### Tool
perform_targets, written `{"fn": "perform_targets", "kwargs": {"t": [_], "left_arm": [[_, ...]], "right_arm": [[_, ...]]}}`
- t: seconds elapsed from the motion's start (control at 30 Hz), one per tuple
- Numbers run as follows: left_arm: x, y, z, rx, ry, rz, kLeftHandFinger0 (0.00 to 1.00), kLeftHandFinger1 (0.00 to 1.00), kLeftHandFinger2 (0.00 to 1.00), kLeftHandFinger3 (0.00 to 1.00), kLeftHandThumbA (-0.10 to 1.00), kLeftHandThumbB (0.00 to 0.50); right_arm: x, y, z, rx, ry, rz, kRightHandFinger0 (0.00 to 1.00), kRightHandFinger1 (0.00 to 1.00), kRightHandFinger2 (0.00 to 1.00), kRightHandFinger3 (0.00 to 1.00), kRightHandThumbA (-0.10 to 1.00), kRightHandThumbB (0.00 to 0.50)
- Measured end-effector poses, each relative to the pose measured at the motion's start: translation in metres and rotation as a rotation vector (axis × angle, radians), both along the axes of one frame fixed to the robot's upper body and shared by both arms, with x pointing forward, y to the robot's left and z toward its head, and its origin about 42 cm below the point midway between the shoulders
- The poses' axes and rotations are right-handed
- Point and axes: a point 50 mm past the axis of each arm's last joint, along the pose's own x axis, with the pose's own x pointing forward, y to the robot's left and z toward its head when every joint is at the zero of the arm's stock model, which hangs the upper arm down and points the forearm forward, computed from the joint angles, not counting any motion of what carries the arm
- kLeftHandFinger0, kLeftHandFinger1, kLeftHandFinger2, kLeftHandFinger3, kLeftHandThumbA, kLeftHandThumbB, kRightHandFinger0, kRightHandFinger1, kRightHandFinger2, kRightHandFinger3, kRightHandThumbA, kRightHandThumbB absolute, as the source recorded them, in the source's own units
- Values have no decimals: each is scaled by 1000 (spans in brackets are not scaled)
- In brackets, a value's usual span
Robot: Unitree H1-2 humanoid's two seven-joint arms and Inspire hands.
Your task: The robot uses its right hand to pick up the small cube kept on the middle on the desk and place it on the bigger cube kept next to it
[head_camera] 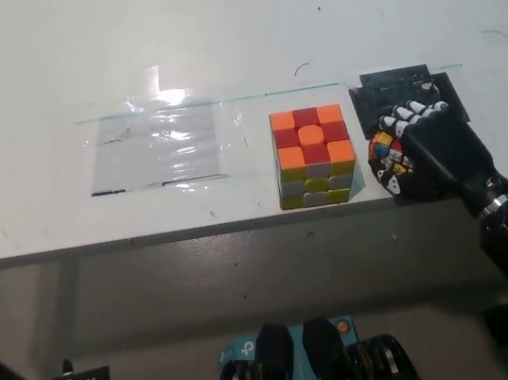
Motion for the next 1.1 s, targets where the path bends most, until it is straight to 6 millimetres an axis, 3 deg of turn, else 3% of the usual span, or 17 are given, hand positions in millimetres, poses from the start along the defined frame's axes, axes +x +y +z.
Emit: {"fn": "perform_targets", "kwargs": {"t": [0.1,0.13,0.2,0.27,0.33,0.47,0.67,0.8,0.9,0.93,0.97,1.1], "left_arm": [[0,0,0,-7,-2,-1,720,738,840,953,1000,204],[0,0,0,-8,-3,-2,654,703,825,939,1000,191],[0,0,0,-4,-1,-8,654,718,842,950,1000,187],[0,-1,0,-1,-3,-11,653,723,857,953,1000,196],[-1,-1,0,2,-2,-17,692,755,880,978,1000,159],[-4,-1,-2,2,5,-25,649,714,853,1000,1000,167],[-5,0,-2,3,2,-26,629,680,816,965,1000,150],[-4,0,-1,8,-3,-31,663,705,843,978,1000,152],[-5,0,-1,6,-3,-30,680,726,863,1000,1000,157],[-5,0,-1,5,-4,-30,665,713,851,983,1000,154],[-5,0,-1,5,-3,-30,641,693,842,977,1000,152],[-8,0,-2,7,2,-29,660,704,827,963,1000,159]], "right_arm": [[0,-1,1,12,-14,8,0,181,504,255,-100,197],[0,-1,1,15,-18,9,0,217,571,282,-100,264],[0,-2,4,17,-32,13,0,265,624,391,-100,333],[0,-2,9,23,-52,20,0,259,623,440,-100,310],[0,-3,14,30,-67,25,0,272,617,473,-100,305],[0,-3,28,52,-112,34,0,304,643,521,-100,262],[0,-2,48,75,-175,53,0,262,552,459,-100,202],[1,-2,66,88,-215,62,0,210,514,412,-100,259],[2,3,85,98,-258,82,0,211,568,437,-100,297],[2,5,92,100,-271,93,0,244,674,536,-100,220],[2,9,101,102,-292,108,0,275,694,535,-100,268],[-6,25,130,104,-346,178,0,315,678,554,-100,262]]}}
